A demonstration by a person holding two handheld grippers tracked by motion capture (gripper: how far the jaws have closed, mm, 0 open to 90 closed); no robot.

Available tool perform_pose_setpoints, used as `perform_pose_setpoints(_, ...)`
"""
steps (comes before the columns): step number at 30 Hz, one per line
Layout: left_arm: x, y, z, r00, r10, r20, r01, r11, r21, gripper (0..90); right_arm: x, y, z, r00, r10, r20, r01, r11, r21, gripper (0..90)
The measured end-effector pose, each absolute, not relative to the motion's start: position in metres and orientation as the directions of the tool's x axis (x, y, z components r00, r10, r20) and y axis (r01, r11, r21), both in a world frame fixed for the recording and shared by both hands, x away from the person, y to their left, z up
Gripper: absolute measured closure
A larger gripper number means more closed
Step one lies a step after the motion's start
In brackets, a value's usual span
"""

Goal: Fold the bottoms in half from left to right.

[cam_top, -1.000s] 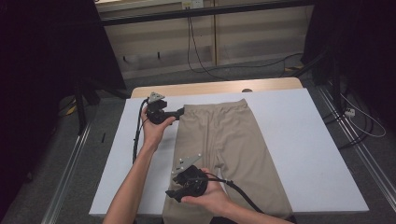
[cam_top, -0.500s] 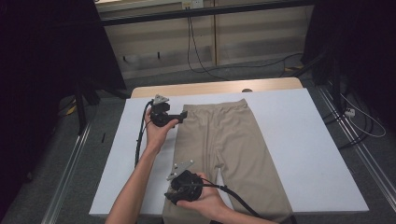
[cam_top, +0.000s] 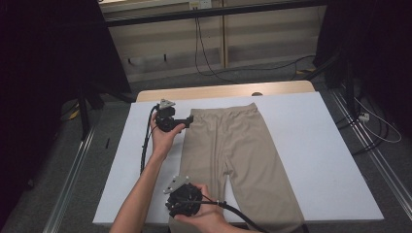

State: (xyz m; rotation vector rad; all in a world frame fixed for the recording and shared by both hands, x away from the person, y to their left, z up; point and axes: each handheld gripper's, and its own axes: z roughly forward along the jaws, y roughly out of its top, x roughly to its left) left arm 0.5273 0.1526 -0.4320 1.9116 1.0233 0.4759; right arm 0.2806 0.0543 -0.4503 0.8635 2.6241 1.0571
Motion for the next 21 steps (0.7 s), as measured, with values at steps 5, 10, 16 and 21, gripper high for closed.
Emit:
perform_pose_setpoints(5,0.527,0.150,-0.433,0.584,0.810,-0.058,0.466,-0.276,0.841,11.7,0.283,0.052,-0.450,-0.790,0.611,0.044,0.470,0.558,0.684,60.6)
perform_pose_setpoints(10,0.527,0.147,-0.434,0.593,0.804,-0.045,0.462,-0.293,0.837,11.7,0.288,0.049,-0.449,-0.762,0.643,0.079,0.514,0.526,0.678,75.4)
perform_pose_setpoints(16,0.539,0.145,-0.445,0.547,0.835,-0.056,0.491,-0.265,0.830,6.9,0.289,0.047,-0.448,-0.757,0.649,0.078,0.519,0.525,0.675,90.0)
perform_pose_setpoints(21,0.547,0.139,-0.449,0.555,0.827,-0.088,0.518,-0.261,0.815,9.6,0.290,0.045,-0.445,-0.758,0.640,0.121,0.540,0.514,0.666,90.0)
